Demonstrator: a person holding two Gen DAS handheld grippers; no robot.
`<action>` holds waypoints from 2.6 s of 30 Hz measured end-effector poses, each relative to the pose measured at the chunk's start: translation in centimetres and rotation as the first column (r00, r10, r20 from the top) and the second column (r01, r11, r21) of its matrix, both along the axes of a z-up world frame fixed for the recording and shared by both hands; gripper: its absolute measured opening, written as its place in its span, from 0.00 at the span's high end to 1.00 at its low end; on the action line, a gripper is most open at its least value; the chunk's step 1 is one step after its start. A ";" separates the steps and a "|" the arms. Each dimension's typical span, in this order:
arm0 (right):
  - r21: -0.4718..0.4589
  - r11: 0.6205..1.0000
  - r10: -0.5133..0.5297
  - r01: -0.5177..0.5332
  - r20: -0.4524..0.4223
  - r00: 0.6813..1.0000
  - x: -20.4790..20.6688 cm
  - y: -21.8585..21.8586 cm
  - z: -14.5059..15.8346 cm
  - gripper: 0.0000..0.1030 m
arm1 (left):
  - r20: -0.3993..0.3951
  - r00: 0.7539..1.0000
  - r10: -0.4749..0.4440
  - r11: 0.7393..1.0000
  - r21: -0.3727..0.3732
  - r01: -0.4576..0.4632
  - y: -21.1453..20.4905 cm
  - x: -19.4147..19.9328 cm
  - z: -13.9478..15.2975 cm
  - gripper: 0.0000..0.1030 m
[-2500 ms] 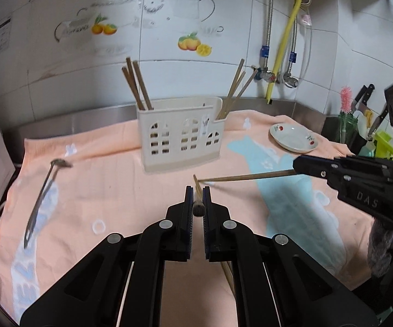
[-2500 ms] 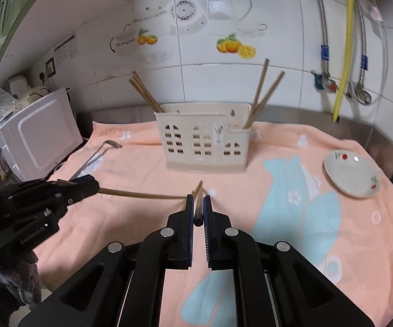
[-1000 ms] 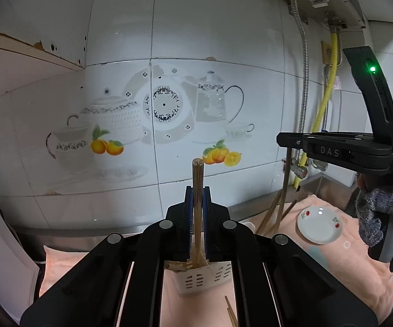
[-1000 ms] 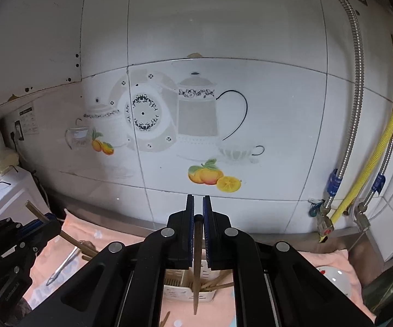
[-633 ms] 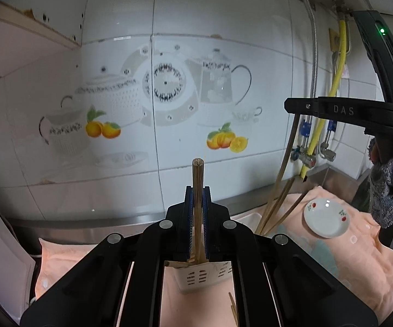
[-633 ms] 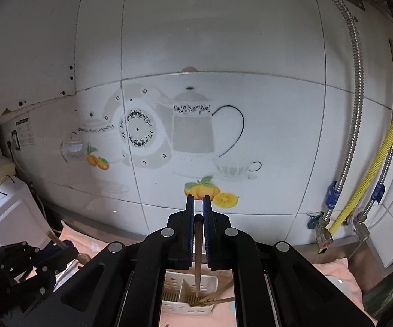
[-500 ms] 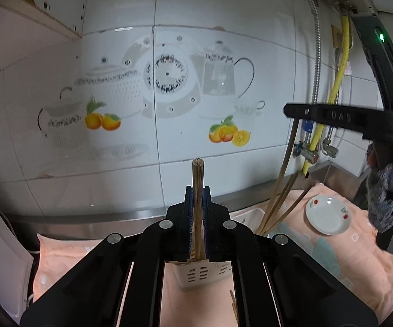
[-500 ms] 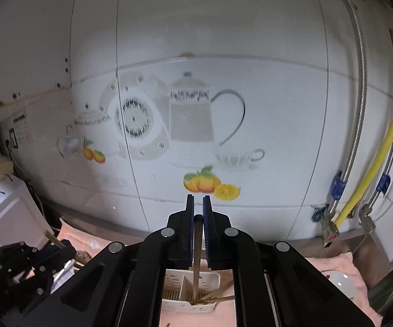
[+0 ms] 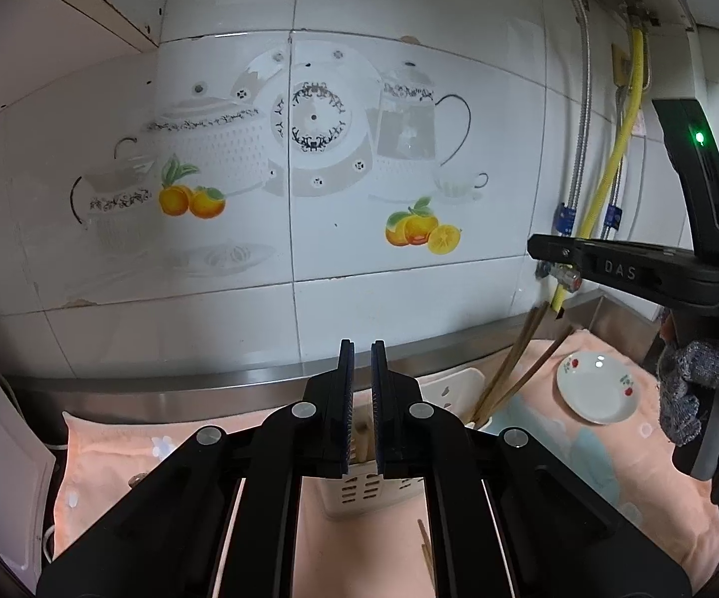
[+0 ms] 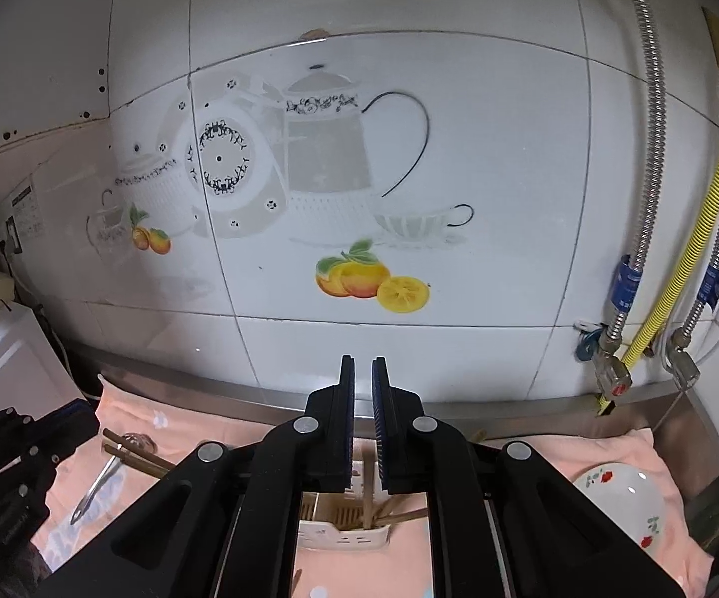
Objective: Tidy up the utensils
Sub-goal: 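Lower both chopsticks into the holder and open both grippers, then pull both open grippers up and back toward the last chopsticks on the towel, then lower the right gripper onto a chopstick and close on it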
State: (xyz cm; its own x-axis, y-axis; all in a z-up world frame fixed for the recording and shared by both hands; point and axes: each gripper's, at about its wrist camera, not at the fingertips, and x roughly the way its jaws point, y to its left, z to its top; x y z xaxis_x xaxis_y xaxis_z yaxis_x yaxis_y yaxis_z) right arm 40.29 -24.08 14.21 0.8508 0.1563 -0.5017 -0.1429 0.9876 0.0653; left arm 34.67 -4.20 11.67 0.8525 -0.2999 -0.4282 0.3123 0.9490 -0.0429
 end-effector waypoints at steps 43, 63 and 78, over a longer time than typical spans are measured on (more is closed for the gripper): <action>-0.068 0.992 0.081 -0.107 -0.307 0.948 -26.4 8.4 -25.6 0.52 | -0.071 0.987 0.143 0.990 0.032 -0.141 9.0 -17.9 -12.5 0.26; -0.112 0.986 0.078 -0.122 -0.332 0.940 -26.4 10.0 -27.1 0.52 | -0.126 0.974 0.186 0.982 0.003 -0.187 10.6 -18.0 -14.3 0.24; -0.118 0.991 0.016 -0.058 -0.327 0.945 -24.2 11.2 -27.4 0.57 | -0.159 0.967 0.201 0.978 -0.023 -0.207 11.2 -17.9 -15.1 0.24</action>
